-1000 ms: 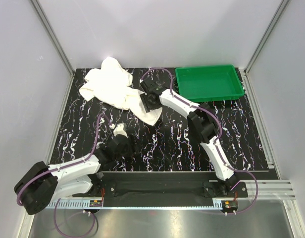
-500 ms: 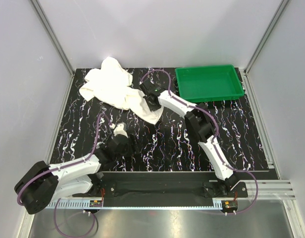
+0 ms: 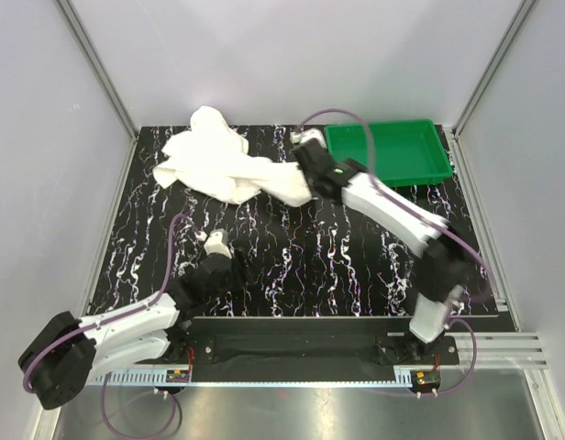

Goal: Roll the towels

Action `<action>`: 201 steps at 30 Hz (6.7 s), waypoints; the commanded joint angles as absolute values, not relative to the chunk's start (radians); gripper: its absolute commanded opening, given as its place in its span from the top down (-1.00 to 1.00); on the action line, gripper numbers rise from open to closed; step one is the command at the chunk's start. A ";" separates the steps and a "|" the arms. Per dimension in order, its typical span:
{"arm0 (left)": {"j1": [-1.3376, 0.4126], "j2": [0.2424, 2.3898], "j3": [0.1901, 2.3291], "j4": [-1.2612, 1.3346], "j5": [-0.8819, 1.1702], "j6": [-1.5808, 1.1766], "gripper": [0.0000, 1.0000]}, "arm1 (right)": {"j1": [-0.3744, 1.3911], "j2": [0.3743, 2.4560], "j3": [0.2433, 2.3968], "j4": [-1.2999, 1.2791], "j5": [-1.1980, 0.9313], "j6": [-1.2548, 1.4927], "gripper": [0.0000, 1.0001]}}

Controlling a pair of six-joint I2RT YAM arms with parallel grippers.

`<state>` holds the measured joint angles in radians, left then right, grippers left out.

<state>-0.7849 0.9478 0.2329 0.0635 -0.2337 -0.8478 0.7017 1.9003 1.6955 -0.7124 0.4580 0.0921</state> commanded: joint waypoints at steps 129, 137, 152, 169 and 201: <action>0.063 1.158 0.422 -0.140 0.094 -0.785 -0.37 | 0.713 0.629 0.765 -0.744 0.426 0.738 1.00; 0.037 1.210 0.431 -0.097 0.072 -0.785 1.00 | 0.713 0.627 0.756 -0.747 0.434 0.735 1.00; 0.005 1.296 1.061 -0.336 0.006 -0.767 1.00 | 0.712 0.640 0.739 -0.730 0.446 0.730 1.00; -0.117 1.521 1.225 -0.433 -0.083 -0.620 -0.56 | 0.713 0.632 0.747 -0.746 0.492 0.723 1.00; -0.127 1.431 0.641 -0.163 -0.094 -0.739 -0.19 | 0.713 0.646 0.733 -0.747 0.495 0.733 1.00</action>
<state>-0.1246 1.3884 0.6144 -0.1692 -0.0574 -0.7422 0.7109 0.6403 0.7315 -0.7525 0.4549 0.7265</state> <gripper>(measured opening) 0.602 0.014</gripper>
